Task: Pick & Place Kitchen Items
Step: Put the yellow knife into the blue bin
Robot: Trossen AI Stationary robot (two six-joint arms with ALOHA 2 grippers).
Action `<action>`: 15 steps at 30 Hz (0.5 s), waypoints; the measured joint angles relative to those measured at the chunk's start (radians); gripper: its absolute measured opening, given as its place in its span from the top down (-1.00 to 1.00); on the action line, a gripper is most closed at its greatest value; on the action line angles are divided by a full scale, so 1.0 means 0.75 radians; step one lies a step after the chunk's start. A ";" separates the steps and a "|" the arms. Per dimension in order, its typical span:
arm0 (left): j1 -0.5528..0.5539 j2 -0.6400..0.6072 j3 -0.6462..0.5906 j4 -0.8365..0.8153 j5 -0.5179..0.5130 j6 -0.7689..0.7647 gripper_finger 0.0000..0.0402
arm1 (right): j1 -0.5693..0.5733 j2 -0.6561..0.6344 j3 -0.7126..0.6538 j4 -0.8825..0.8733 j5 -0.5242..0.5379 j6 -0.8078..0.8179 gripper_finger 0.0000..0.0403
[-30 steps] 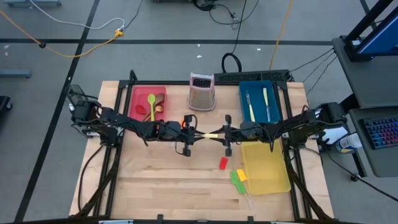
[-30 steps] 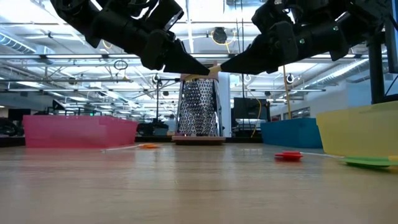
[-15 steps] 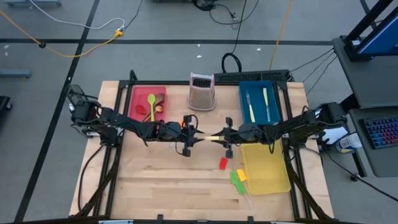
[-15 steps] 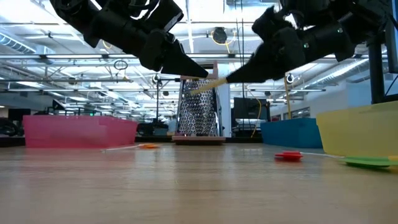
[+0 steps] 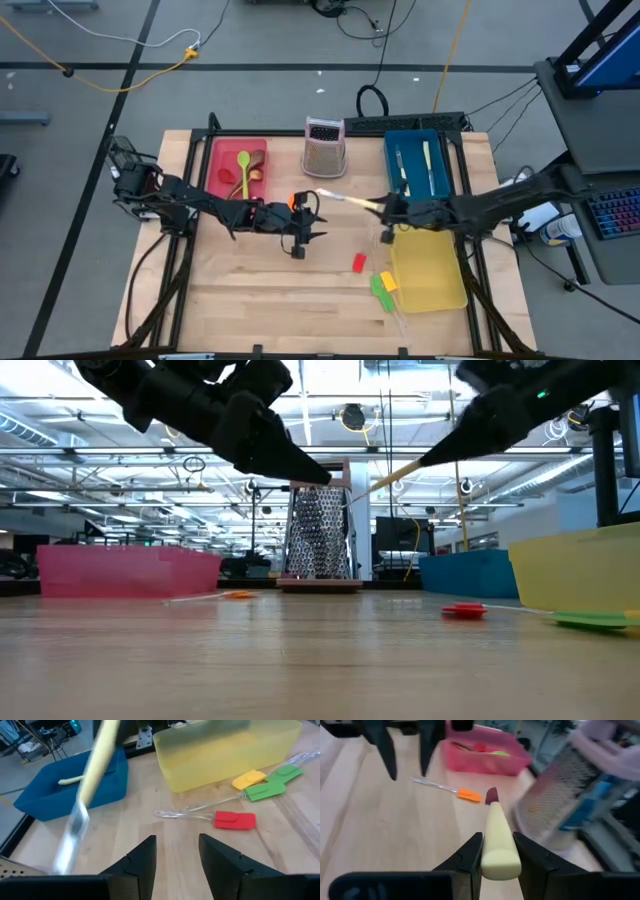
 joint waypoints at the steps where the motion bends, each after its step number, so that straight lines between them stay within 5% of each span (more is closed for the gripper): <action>1: -0.003 0.000 0.000 -0.004 0.000 0.000 0.24 | 0.017 -0.051 0.000 -0.058 0.035 0.001 0.59; 9: -0.003 0.000 0.000 -0.061 0.000 -0.027 0.24 | 0.120 -0.413 0.001 -0.634 0.433 0.322 0.59; 15: -0.003 0.000 0.000 -0.121 0.000 -0.035 0.24 | 0.113 -0.527 0.001 -1.052 0.635 0.678 0.58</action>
